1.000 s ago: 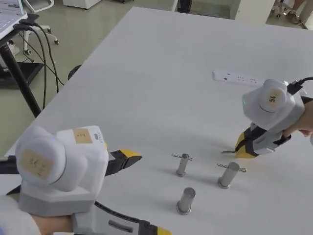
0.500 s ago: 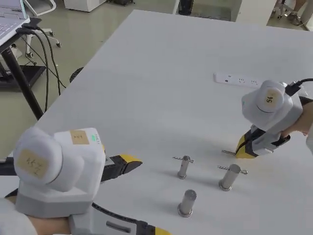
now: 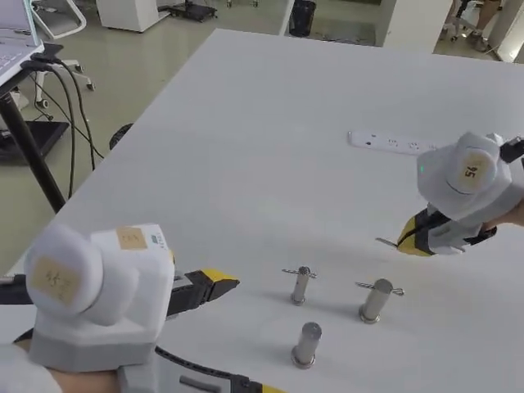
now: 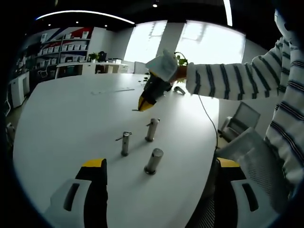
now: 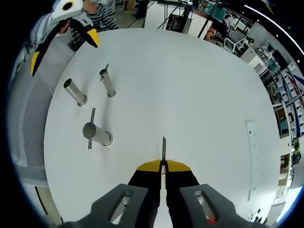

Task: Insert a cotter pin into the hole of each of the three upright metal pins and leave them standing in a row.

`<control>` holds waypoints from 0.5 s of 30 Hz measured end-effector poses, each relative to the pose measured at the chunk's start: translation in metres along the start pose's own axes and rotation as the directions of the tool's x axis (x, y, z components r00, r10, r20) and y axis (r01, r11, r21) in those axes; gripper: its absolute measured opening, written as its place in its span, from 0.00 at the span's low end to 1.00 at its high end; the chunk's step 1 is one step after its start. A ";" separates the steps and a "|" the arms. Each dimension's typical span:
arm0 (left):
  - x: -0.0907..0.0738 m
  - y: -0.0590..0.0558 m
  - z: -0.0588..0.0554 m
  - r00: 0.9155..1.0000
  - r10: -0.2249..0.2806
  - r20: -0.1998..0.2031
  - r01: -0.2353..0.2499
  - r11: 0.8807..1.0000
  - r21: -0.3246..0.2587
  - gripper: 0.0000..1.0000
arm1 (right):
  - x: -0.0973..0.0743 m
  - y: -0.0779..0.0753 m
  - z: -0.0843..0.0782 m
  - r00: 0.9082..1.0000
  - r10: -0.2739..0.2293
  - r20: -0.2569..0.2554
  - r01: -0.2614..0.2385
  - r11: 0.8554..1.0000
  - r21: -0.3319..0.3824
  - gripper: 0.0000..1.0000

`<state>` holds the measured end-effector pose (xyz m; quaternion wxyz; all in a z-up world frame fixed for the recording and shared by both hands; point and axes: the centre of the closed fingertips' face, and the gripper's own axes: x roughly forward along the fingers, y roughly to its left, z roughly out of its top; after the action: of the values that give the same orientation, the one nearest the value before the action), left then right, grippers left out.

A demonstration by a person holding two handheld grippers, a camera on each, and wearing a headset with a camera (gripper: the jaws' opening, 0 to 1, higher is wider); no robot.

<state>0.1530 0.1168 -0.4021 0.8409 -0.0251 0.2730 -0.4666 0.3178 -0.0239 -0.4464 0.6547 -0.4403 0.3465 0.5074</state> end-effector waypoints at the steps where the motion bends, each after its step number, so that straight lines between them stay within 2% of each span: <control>1: 0.000 0.000 0.001 1.000 -0.001 0.005 0.001 1.000 -0.010 0.92 | -0.005 0.000 0.000 1.000 -0.009 0.006 0.009 1.000 -0.002 0.00; 6: -0.001 0.004 0.012 0.999 0.005 0.038 -0.004 1.000 -0.017 0.91 | -0.038 0.003 0.013 0.991 -0.100 0.091 0.101 0.995 -0.014 0.00; 8: -0.001 0.006 0.015 0.999 0.005 0.041 -0.004 1.000 -0.022 0.91 | -0.043 0.004 0.016 0.987 -0.119 0.104 0.122 0.992 -0.023 0.00; 9: 0.000 0.007 0.016 0.999 0.005 0.042 -0.004 1.000 -0.023 0.91 | -0.052 0.005 0.020 0.980 -0.155 0.122 0.159 0.987 -0.030 0.00; 13: 0.002 0.009 0.023 0.999 0.007 0.047 -0.006 1.000 -0.028 0.89 | -0.069 0.015 0.031 0.963 -0.202 0.178 0.208 0.978 -0.011 0.00; 15: 0.003 0.012 0.027 0.998 0.014 0.060 -0.011 0.999 -0.048 0.84 | -0.074 0.022 0.038 0.949 -0.224 0.220 0.238 0.971 -0.037 0.00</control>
<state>0.1770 0.1151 -0.3842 0.8508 -0.0575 0.2590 -0.4535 0.2790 -0.0131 -0.3700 0.7288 -0.4411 0.2038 0.4825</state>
